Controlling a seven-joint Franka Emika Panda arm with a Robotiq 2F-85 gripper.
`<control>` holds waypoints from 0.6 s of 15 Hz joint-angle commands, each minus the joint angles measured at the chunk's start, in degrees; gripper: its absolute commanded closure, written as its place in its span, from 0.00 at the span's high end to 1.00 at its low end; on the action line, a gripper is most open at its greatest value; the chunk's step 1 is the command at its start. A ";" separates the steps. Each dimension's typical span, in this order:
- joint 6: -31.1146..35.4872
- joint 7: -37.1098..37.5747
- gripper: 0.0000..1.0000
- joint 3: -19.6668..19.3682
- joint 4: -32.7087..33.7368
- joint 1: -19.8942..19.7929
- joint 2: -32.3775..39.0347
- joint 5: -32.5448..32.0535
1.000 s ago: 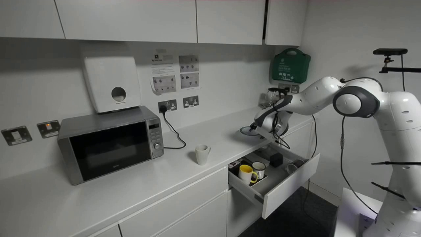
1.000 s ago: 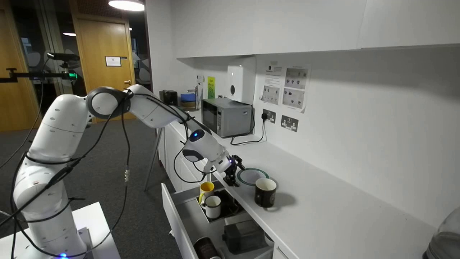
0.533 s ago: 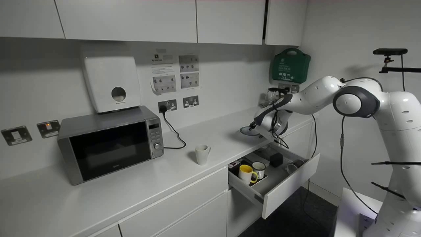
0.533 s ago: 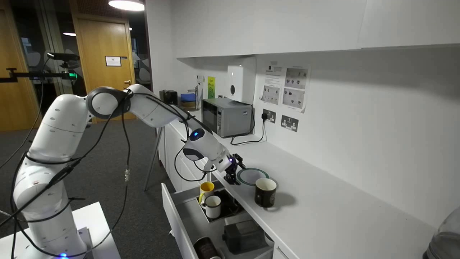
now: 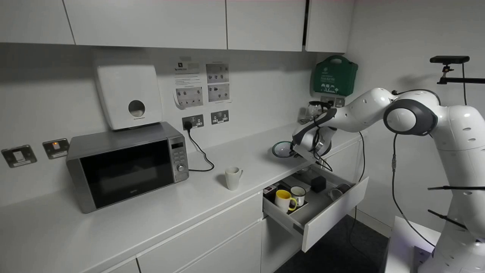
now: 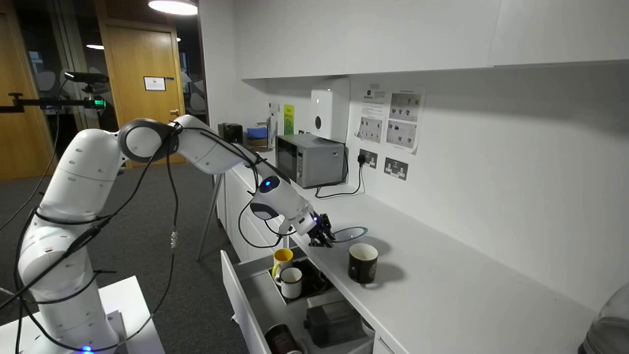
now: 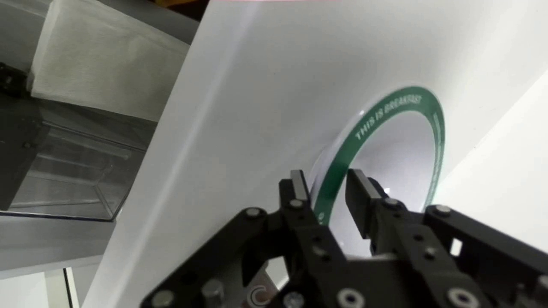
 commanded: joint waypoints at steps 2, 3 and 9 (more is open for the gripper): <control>-0.23 0.02 0.01 0.85 1.69 -1.11 0.50 1.01; -0.35 -0.05 0.05 0.83 1.61 -1.11 0.34 0.97; -1.13 -0.82 0.05 1.90 1.27 -2.01 -0.29 1.81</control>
